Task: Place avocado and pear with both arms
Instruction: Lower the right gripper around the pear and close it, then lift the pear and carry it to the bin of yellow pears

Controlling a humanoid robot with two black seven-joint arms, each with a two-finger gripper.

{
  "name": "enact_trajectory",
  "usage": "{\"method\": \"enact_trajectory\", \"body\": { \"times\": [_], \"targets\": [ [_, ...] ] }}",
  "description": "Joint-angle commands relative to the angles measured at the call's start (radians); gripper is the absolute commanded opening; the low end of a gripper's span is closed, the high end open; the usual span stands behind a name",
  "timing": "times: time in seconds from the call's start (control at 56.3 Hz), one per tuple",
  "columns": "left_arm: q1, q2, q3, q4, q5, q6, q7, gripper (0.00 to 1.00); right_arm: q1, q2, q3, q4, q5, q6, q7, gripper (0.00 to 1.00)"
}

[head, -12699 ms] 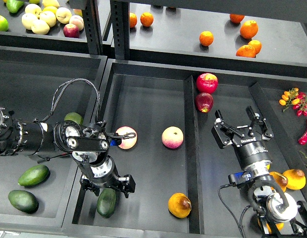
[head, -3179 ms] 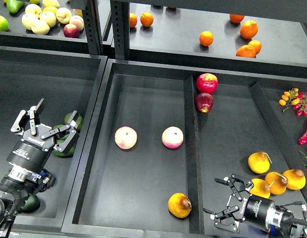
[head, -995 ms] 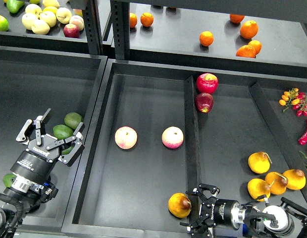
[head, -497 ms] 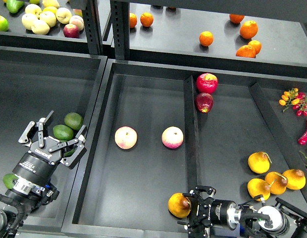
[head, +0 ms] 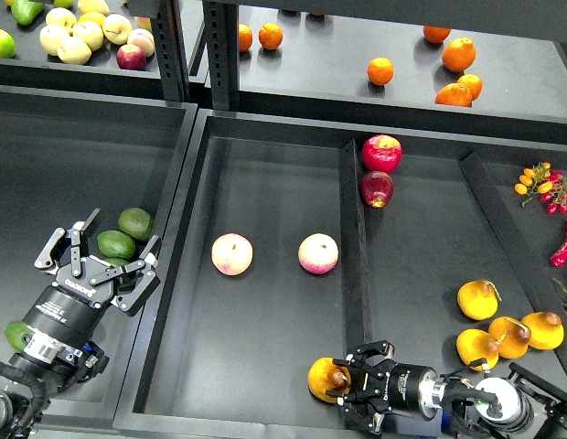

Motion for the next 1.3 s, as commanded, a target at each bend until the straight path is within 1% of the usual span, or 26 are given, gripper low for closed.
{"method": "enact_trajectory", "body": {
  "times": [0.0,0.053,0.142,0.408,0.622,0.799,0.995,1.154,1.279],
  "targets": [
    [0.002,0.0,0.0,0.001,0.0,0.0,0.0,0.99,0.0,0.003,0.008,0.0,0.0,0.003,0.001,0.26],
    [0.002,0.0,0.0,0.001,0.0,0.0,0.0,0.99,0.0,0.003,0.006,0.002,-0.001,0.006,0.001,0.24],
    [0.003,0.0,0.0,0.001,0.0,0.0,0.0,0.99,0.001,0.003,0.008,0.002,0.0,0.006,0.001,0.23],
    [0.003,0.0,0.0,0.001,0.0,0.0,0.0,0.99,0.007,0.001,0.02,0.022,0.01,0.01,0.001,0.22],
    [0.003,0.0,0.0,0.001,0.001,0.0,0.0,0.99,0.007,0.001,0.08,0.074,0.013,-0.001,0.001,0.22],
    [0.003,0.0,0.0,0.001,0.001,0.0,0.0,0.99,0.001,-0.023,0.15,0.123,0.017,-0.002,0.001,0.22],
    [0.003,0.0,-0.004,0.004,0.003,0.0,0.0,0.99,-0.006,-0.095,0.207,0.209,0.025,-0.022,0.001,0.22],
    [0.003,0.0,-0.004,0.003,0.003,0.0,0.0,0.99,-0.033,-0.2,0.222,0.278,0.056,-0.031,0.001,0.22],
    [0.003,0.0,-0.001,0.004,0.003,0.0,0.0,0.99,-0.054,-0.275,0.222,0.289,0.066,-0.03,0.001,0.22]
  ]
}}
